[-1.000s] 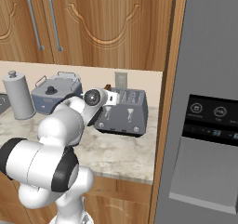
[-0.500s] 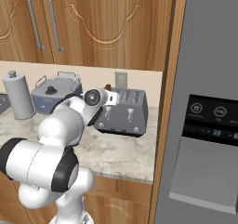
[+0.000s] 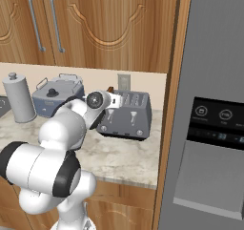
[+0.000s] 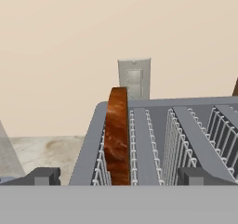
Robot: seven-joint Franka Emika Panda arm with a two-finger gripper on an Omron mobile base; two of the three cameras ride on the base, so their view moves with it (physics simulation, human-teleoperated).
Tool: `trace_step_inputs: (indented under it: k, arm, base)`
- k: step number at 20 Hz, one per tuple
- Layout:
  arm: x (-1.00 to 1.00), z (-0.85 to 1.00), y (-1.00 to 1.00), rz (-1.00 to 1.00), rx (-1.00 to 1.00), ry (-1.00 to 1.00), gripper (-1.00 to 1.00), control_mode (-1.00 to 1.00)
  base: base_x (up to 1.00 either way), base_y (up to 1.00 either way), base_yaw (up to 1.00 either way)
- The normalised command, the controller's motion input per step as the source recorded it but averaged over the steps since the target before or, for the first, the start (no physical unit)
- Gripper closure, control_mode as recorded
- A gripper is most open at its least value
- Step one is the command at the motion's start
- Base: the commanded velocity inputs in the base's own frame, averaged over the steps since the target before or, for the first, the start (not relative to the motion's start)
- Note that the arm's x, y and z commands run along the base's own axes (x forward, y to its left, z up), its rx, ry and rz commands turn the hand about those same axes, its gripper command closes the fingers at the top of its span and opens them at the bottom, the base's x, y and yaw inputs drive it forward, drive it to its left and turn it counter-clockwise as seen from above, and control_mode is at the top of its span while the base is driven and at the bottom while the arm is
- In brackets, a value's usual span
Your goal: Start the toaster. Once the lever pops up, take the bread to the plate on the dining counter.
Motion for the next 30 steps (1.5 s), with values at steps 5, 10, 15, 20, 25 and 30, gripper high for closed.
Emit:
trace_step_inputs:
  k: [5, 10, 15, 20, 25, 30]
  arm:
    - [0.08, 0.0, 0.0, 0.0, 0.0, 0.0, -1.0, -1.0]
    - [0.08, 0.0, 0.0, 0.0, 0.0, 0.0, -1.0, -1.0]
    - [0.0, 0.0, 0.0, 0.0, 0.0, 0.0, -1.0, -1.0]
    - [0.06, 0.0, 0.0, 0.0, 0.0, 0.0, -1.0, -1.0]
    - [0.1, 0.0, 0.0, 0.0, 0.0, 0.0, -1.0, -1.0]
    - [0.07, 0.0, 0.0, 0.0, 0.0, 0.0, -1.0, -1.0]
  base:
    - [0.0, 0.0, 0.0]
    - [0.0, 0.0, 0.0]
    - [0.0, 0.0, 0.0]
    - [0.0, 0.0, 0.0]
    - [0.0, 0.0, 0.0]
    - [0.0, 0.0, 0.0]
